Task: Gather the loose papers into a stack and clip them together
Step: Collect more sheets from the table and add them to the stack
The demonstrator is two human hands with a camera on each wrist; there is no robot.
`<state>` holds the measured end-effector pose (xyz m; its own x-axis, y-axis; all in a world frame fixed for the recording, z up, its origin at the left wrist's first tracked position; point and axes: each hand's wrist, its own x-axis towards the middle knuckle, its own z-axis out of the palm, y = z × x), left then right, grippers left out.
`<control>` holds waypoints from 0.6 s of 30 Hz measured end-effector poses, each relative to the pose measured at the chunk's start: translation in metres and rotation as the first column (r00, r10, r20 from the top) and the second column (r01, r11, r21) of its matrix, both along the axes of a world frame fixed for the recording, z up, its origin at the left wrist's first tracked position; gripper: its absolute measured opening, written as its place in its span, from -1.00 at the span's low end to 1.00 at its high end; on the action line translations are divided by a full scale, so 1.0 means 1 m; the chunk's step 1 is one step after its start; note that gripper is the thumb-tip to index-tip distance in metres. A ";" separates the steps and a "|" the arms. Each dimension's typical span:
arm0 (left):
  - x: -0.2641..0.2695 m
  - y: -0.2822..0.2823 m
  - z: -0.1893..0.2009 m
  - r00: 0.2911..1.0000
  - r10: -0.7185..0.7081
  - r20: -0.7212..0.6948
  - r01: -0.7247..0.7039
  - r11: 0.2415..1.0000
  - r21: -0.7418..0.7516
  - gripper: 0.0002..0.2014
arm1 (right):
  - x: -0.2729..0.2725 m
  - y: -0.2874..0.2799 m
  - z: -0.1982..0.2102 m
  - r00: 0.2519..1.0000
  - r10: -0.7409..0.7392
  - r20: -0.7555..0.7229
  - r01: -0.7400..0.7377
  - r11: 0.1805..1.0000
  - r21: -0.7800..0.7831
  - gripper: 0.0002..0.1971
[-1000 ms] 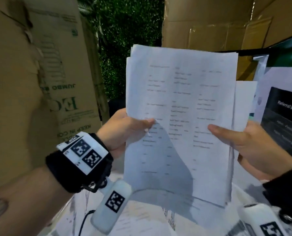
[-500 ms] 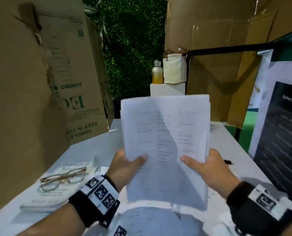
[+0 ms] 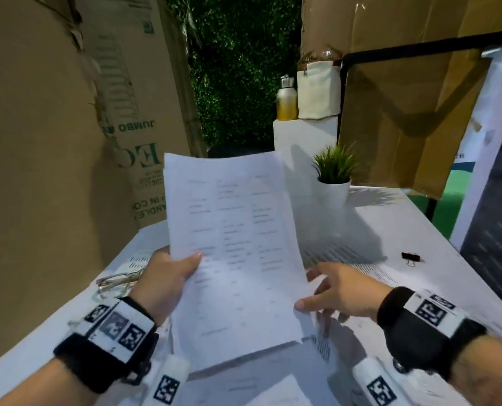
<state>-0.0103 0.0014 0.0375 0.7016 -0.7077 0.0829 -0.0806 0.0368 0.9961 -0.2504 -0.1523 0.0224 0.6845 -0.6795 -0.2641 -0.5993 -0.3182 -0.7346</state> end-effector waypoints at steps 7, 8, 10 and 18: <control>0.010 0.041 -0.055 0.986 0.021 -0.168 0.027 0.959 0.281 -0.80 | 0.056 0.012 -0.021 0.961 0.056 -0.272 -0.115 0.972 -0.206 -0.15; 0.009 0.041 -0.063 0.987 0.021 -0.157 0.031 0.946 0.321 -0.78 | 0.060 0.013 -0.022 0.965 0.034 -0.261 -0.084 0.979 -0.183 -0.06; 0.010 0.038 -0.075 0.991 0.039 -0.125 0.010 0.930 0.367 -0.65 | 0.066 0.013 -0.024 0.973 -0.021 -0.229 -0.015 0.988 -0.154 0.20; -0.001 0.027 -0.070 0.990 0.038 -0.139 0.009 0.948 0.319 -0.85 | 0.071 0.011 -0.032 0.955 -0.240 0.173 0.214 0.964 0.155 0.19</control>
